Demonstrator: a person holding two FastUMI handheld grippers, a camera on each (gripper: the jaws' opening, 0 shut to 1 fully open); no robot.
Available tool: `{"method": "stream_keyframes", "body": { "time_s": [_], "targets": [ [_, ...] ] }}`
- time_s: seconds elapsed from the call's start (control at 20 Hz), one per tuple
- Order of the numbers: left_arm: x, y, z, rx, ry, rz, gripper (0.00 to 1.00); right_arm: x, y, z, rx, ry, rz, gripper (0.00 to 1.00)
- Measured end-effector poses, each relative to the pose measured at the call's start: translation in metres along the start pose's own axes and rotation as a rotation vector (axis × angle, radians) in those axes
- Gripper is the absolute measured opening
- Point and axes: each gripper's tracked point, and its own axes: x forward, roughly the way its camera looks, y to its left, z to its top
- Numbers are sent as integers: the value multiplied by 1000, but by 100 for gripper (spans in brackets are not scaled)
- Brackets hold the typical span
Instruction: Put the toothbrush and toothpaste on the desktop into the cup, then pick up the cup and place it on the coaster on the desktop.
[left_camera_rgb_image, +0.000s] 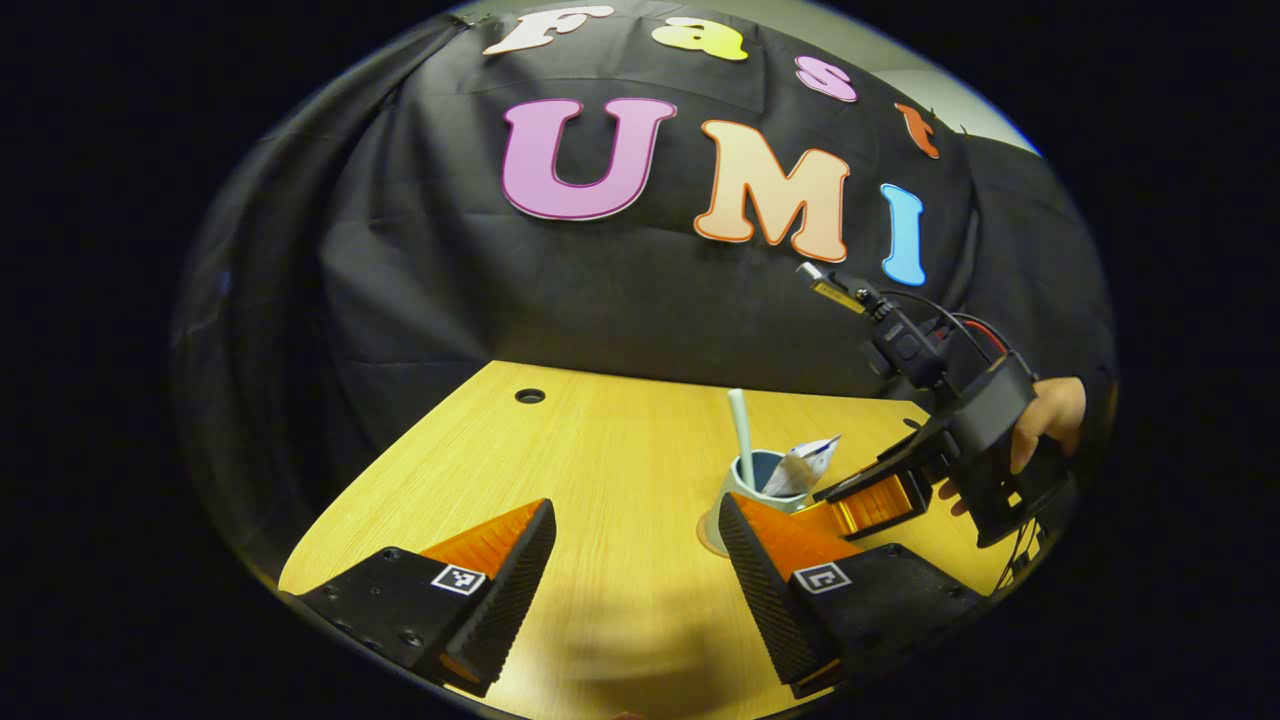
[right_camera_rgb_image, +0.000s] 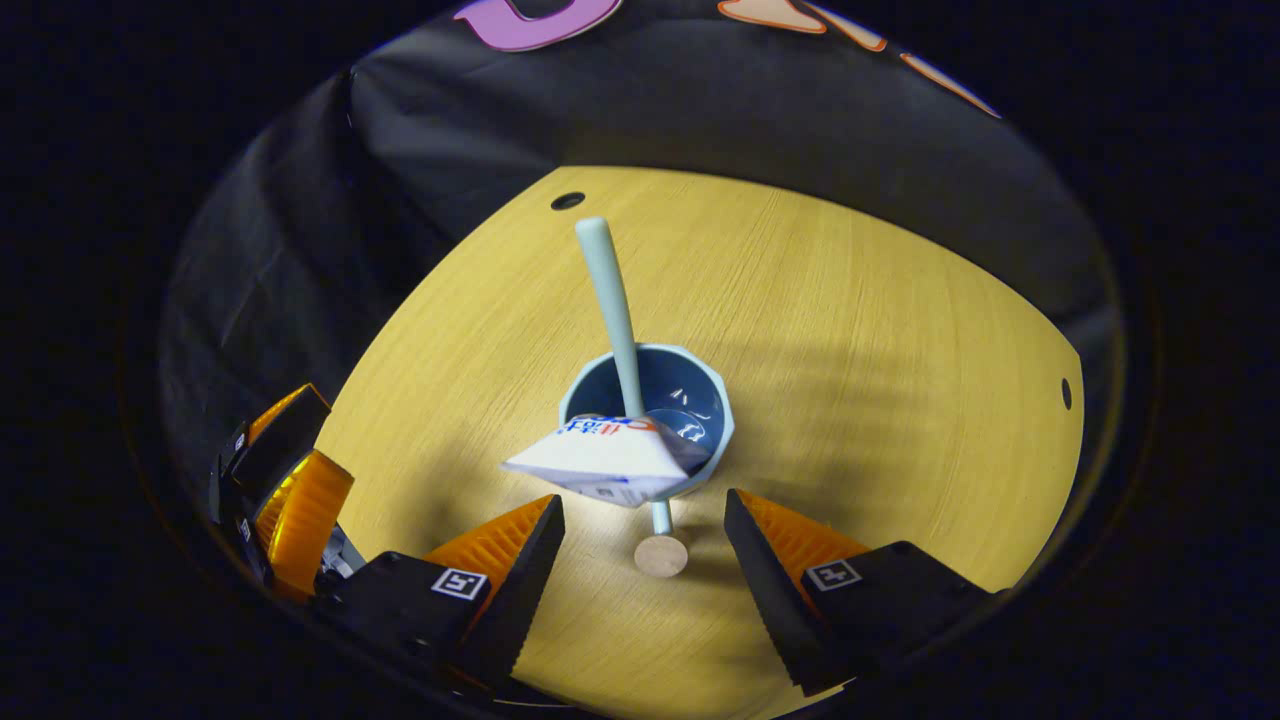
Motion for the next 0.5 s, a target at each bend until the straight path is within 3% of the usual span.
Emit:
{"method": "stream_keyframes", "body": {
  "time_s": [0.05,0.2,0.25,0.5],
  "targets": [
    [0,-7,4,7,-4,-9,95,-11,-3,5,5,-63,-5,99],
    [-1,-29,17,17,-20,-32,95,-53,-16,18,-1,-260,-35,95],
    [-1,-37,22,12,-29,-38,95,-71,-21,22,-3,-336,-56,99],
    [-11,-69,55,-12,-116,-1,95,-165,-57,28,7,-716,-223,99]
  ]
}}
